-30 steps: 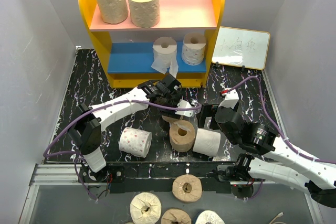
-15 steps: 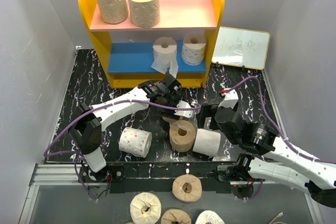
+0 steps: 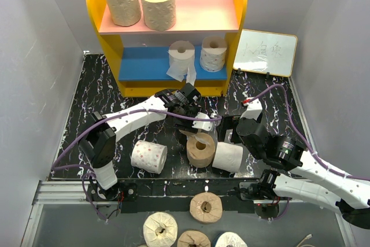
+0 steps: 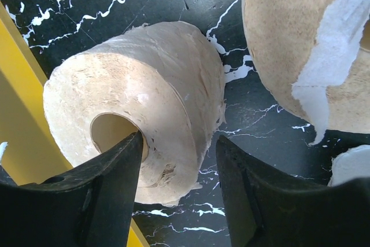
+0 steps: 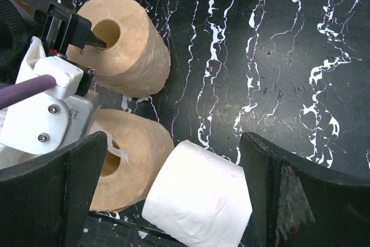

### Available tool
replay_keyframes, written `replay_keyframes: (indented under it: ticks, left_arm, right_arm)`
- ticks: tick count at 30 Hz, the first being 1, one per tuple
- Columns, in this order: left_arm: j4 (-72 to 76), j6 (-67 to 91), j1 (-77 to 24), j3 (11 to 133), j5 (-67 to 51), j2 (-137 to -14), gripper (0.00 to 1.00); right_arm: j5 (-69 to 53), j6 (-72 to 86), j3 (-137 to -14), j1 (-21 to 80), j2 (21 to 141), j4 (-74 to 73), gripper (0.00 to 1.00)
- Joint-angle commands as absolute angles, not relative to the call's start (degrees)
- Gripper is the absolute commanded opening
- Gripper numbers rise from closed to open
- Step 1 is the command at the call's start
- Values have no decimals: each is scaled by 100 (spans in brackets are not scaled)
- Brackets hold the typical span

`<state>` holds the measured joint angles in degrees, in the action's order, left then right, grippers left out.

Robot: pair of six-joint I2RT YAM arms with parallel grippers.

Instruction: Place and organize the paper towels onto the shelf

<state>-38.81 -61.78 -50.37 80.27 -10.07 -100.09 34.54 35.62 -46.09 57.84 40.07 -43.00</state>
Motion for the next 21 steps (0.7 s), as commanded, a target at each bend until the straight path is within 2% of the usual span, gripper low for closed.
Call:
replay_keyframes:
  ticks: [1,11,14,15,16,21]
  left_arm:
    - [-4096,-6218,-5031,8227,-1056,-10024,53]
    - [-4112,-6134,-5031,8338,-986,-10103,33]
    - [-4377,-6239,-5034,8438,-1017,-10166,14]
    - [-4471,-6254,-5031,8486,-1020,-10205,4]
    - [-4561,-6268,-5036,8530,-1011,-10231,0]
    - [-5164,-6316,-5063,9022,-922,-10343,0]
  right_arm:
    - [3480,3490,-4623,5801,3964,-3964,98]
    - [3465,3488,-4623,5800,3964,-3962,99]
    - [3460,3489,-4623,5800,3955,-3960,98]
    - [3457,3485,-4623,5794,3955,-3963,98]
    - [3460,3489,-4623,5799,3948,-3958,98]
    - [3454,3489,-4623,5800,3938,-3955,98]
